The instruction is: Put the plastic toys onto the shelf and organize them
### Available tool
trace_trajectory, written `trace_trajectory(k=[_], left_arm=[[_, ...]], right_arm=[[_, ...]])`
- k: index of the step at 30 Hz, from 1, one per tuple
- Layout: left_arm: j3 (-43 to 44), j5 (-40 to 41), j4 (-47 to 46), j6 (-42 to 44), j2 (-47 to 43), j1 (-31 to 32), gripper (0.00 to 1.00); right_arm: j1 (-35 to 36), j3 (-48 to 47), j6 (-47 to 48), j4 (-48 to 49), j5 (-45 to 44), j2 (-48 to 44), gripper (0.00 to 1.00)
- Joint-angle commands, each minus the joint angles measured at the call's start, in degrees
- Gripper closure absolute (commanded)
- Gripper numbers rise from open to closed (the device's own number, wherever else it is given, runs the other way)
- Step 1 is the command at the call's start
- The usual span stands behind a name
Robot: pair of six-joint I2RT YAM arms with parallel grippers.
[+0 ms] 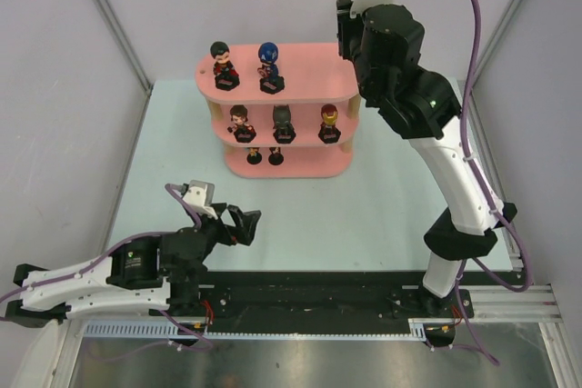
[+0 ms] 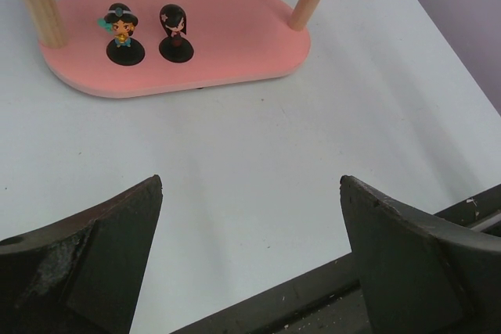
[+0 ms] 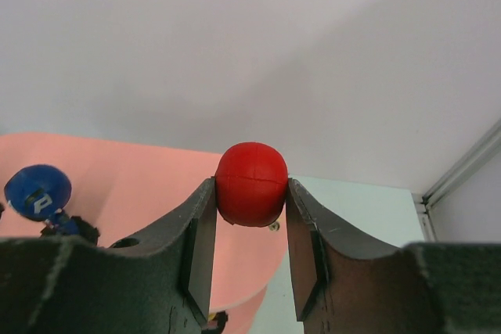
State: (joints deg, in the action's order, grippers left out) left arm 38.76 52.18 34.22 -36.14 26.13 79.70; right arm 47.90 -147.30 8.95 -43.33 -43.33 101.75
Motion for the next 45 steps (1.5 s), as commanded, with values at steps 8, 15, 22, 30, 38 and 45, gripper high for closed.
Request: trace_trajectory(k=[8, 15, 22, 30, 38, 45], left_arm=[[2.5, 2.7, 1.0, -1.7, 0.1, 0.0, 0.0], [1.9, 1.7, 1.0, -2.6, 0.5, 0.0, 0.01], [1.7, 1.3, 1.1, -3.6, 1.3, 0.0, 0.0], [1.7, 1.3, 0.9, -3.6, 1.6, -0.1, 0.0], [1.7, 0.8, 0.1, -3.3, 2.4, 0.0, 0.0], [1.7, 0.6, -0.3, -3.2, 2.9, 0.0, 0.0]], right_arm=[[-3.4, -3.9, -1.6, 3.6, 7.6, 3.4, 1.0], [-4.5, -2.5, -10.2, -4.8, 11.3, 3.5, 1.0], [-4.6, -1.6, -13.2, -7.4, 14.1, 4.3, 1.0], [-4.8, -1.7, -14.8, -10.2, 15.5, 6.3, 1.0], [-4.9, -1.7, -15.8, -11.7, 15.6, 6.7, 1.0], [-4.7, -1.8, -16.2, -12.7, 15.6, 6.7, 1.0]])
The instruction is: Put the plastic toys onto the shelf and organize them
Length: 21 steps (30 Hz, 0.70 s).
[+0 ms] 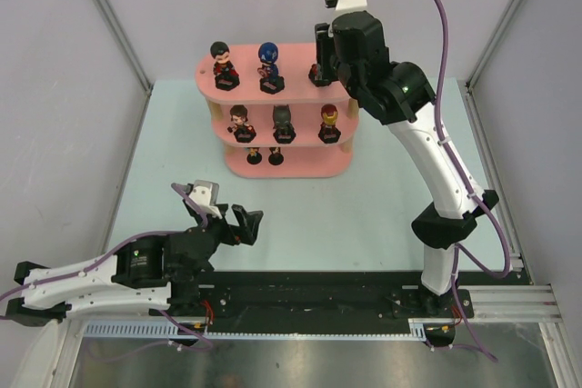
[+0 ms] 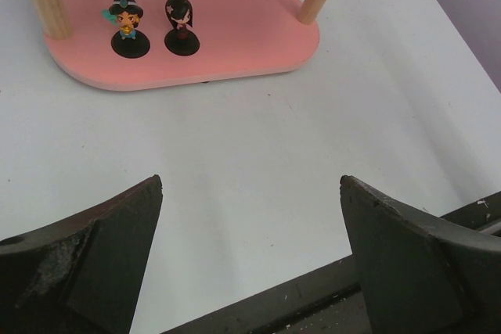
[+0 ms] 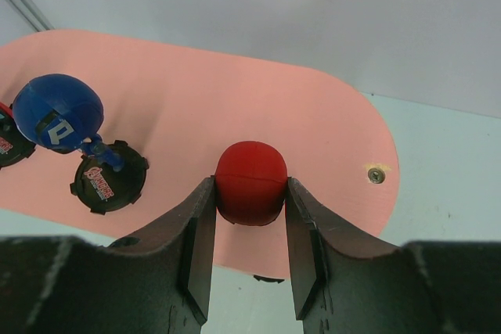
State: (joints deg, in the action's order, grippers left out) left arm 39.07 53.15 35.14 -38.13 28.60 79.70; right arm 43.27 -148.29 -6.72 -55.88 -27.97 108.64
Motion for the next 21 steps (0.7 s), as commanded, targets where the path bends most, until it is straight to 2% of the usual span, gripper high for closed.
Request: trace_trajectory(k=[1, 13, 21], left_arm=[[1.3, -0.4, -1.2, -1.2, 0.4, 0.0, 0.0], [1.0, -0.4, -1.2, -1.5, 0.2, 0.0, 0.0], [0.7, 0.1, -0.9, -1.7, -0.3, -0.1, 0.0]], right_arm=[[-0.1, -0.9, -0.5, -0.3, 0.2, -0.3, 1.0], [-0.2, -0.8, 0.0, -0.6, -0.2, 0.7, 1.0], [-0.6, -1.1, 0.6, 0.4, 0.6, 1.6, 0.9]])
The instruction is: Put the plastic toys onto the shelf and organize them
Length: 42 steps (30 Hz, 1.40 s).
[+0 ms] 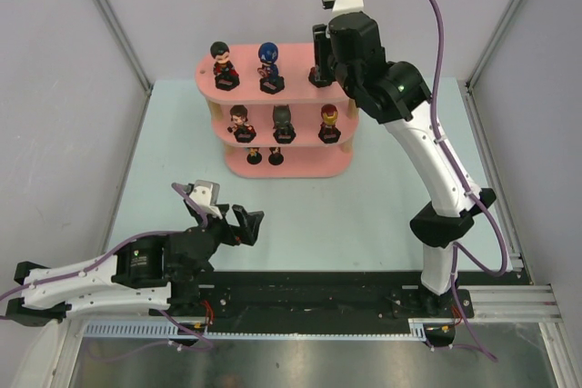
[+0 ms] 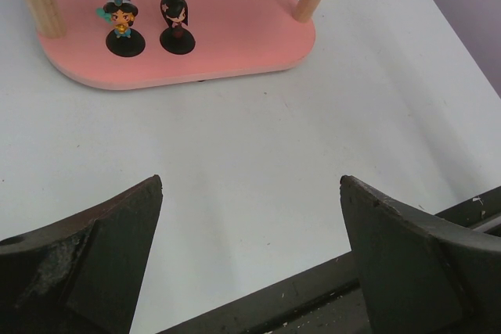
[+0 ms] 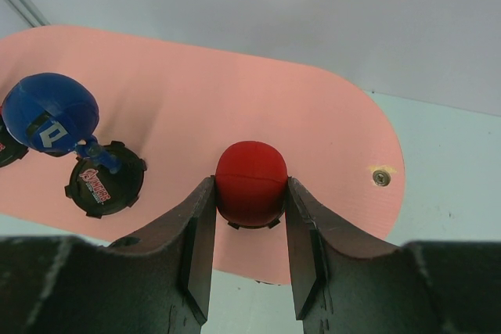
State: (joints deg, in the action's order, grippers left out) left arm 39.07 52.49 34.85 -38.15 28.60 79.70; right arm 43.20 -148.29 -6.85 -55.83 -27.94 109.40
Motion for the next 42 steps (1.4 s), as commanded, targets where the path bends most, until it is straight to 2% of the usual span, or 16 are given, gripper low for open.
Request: trace_trajectory(k=[1, 6, 16, 22, 33, 38, 41, 42], left_arm=[[0.7, 0.8, -0.6, -1.7, -0.4, -0.1, 0.0], [0.6, 1.2, -0.3, -1.8, -0.9, -0.1, 0.0], [0.5, 1.4, -0.2, -1.9, -1.0, 0.0, 0.0], [0.4, 1.5, 0.4, -2.4, -1.5, -0.1, 0.0], [0.6, 2.0, 1.6, -2.9, -2.3, -0.1, 0.0], [0.8, 2.4, 2.0, -3.2, -2.9, -0.1, 0.0], [0.9, 2.4, 2.3, -3.4, -3.2, -0.1, 0.0], [1.1, 2.4, 2.4, -3.4, -3.2, 0.0, 0.0]], right_arm=[[-0.5, -1.1, 0.7, 0.4, 0.6, 1.1, 0.87], [-0.7, -1.2, 0.7, 0.6, 0.8, 1.3, 0.78], [-0.8, -0.9, 0.8, 1.5, 1.3, 1.4, 0.44], [-1.0, -0.7, 0.6, 2.4, 2.4, 1.4, 0.34], [-2.3, -0.4, -1.0, 4.2, 6.3, 1.2, 0.24], [-3.3, -0.4, -1.2, 6.3, 9.3, -0.1, 0.11], [-3.8, -0.6, -0.4, 8.7, 10.6, -1.7, 0.0], [-3.9, -0.7, 0.5, 9.9, 10.8, -2.3, 0.0]])
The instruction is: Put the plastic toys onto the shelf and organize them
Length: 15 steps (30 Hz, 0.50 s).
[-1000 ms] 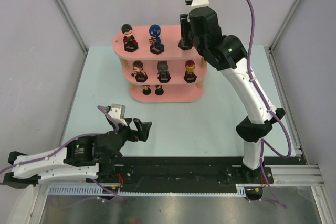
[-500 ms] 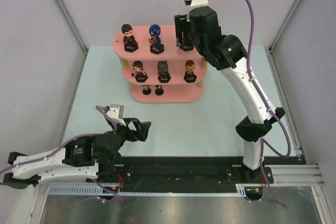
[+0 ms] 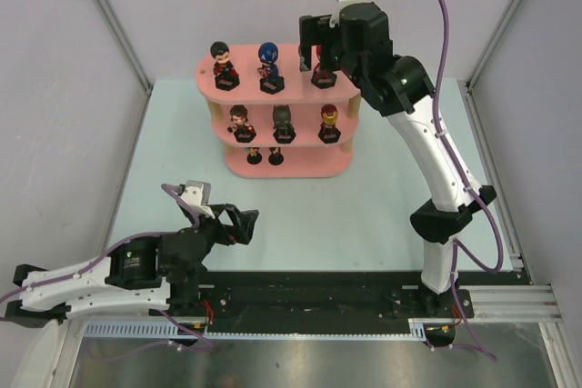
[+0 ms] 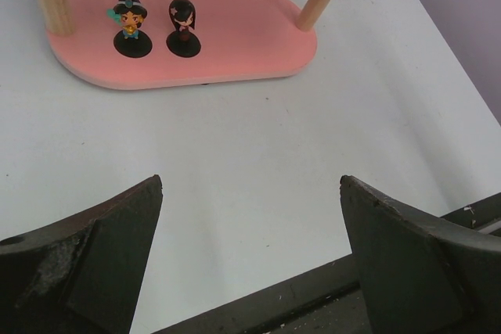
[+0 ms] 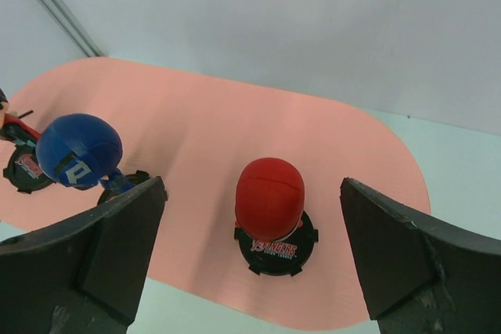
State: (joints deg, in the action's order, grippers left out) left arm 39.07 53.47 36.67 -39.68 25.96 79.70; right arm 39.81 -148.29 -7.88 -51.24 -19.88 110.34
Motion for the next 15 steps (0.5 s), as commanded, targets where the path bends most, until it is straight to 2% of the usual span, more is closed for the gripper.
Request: trace_trajectory(k=[1, 3, 5, 7, 8, 9, 10, 11, 12, 13, 14, 15], left_arm=[[1.1, 1.4, 0.5, -1.9, -0.6, -0.1, 0.0], [1.2, 1.0, 0.1, -0.8, -0.3, -0.1, 0.0], [1.5, -0.2, -0.6, 0.7, 0.1, 0.0, 0.0], [2.5, -0.6, 0.8, 0.6, 1.0, -0.1, 0.0], [2.8, -0.6, 1.1, 0.2, 1.2, -0.1, 0.0], [3.2, -0.5, 1.5, -0.1, 1.5, 0.0, 0.0], [3.4, -0.1, 2.4, -1.1, 1.5, -0.1, 0.0], [3.4, 0.0, 2.5, -1.0, 1.4, 0.0, 0.0], [3.2, 0.1, 2.4, -0.9, 1.0, 0.0, 0.0], [3.0, 0.4, 2.2, -1.0, 0.7, 0.0, 0.0], [2.9, 0.1, 1.9, -0.7, 0.4, -0.1, 0.0], [2.7, -1.9, 0.5, 0.5, -0.4, 0.0, 0.0]], right_arm=[[-0.4, -0.5, 2.2, 6.1, 2.9, -4.1, 0.0], [-0.4, -0.2, 3.4, 7.8, 3.3, -7.3, 0.0], [0.1, 3.9, 5.3, 10.0, 3.4, -10.8, 0.0], [0.7, 10.5, 6.8, 16.0, 3.4, -19.3, 0.0], [1.1, 19.7, 7.1, 18.7, 3.4, -23.0, 0.0], [1.3, 24.4, 7.0, 24.3, 3.4, -26.4, 0.0], [1.4, 29.0, 6.7, 27.2, 2.9, -33.8, 0.0], [1.5, 39.7, 6.4, 30.2, 2.3, -37.5, 0.0], [1.6, 44.4, 6.2, 35.5, 1.7, -41.0, 0.0], [1.5, 49.5, 5.8, 37.6, -0.7, -48.0, 0.0], [1.5, 57.3, 5.0, 40.8, -2.4, -51.0, 0.0], [1.5, 61.3, 4.5, 41.7, -4.2, -54.2, 0.0]])
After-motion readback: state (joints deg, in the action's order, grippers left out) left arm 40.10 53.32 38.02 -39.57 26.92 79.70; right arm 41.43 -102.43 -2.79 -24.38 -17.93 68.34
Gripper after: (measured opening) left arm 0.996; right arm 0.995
